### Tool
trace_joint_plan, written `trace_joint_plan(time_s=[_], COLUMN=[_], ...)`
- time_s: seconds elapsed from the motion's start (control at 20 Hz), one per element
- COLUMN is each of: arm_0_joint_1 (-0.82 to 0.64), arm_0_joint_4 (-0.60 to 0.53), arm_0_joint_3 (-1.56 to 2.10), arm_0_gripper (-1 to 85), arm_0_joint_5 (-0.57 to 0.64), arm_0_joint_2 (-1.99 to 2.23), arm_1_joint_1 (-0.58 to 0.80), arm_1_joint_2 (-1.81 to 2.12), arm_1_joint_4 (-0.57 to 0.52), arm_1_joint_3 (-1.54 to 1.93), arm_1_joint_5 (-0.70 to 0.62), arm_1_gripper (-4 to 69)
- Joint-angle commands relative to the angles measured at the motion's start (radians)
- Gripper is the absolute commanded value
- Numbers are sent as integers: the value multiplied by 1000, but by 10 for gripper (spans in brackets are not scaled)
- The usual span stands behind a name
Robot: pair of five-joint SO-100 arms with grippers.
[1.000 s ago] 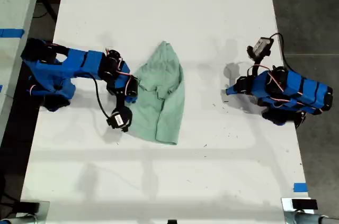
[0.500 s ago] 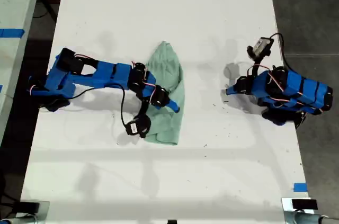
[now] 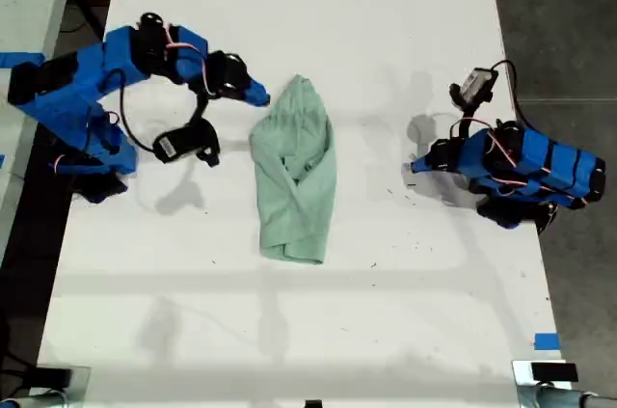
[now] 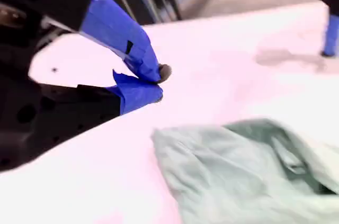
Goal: Fold t shirt
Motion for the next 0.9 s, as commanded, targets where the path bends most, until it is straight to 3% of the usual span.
trace_joint_plan(time_s=[0.0, 0.15, 0.25, 0.35, 0.6, 0.85], arm_0_joint_1=[-232, -314, -399, -430, -509, -523], arm_0_joint_4=[-314, -746, -838, -505, -442, -425], arm_0_joint_3=[595, 1192, 1502, 1609, 1608, 1608], arm_0_gripper=[-2, -2, -2, -2, -2, -2], arm_0_joint_5=[222, 331, 322, 295, 187, 169], arm_0_joint_2=[466, 690, 959, 1443, 1443, 1443], arm_1_joint_1=[6, 8, 8, 8, 8, 15], arm_1_joint_2=[11, 11, 11, 11, 11, 11], arm_1_joint_4=[-2, -2, -2, -8, -2, 2], arm_1_joint_3=[17, 18, 20, 21, 20, 20], arm_1_joint_5=[-5, -5, -5, -6, 2, 8], arm_1_gripper=[13, 13, 13, 13, 13, 20])
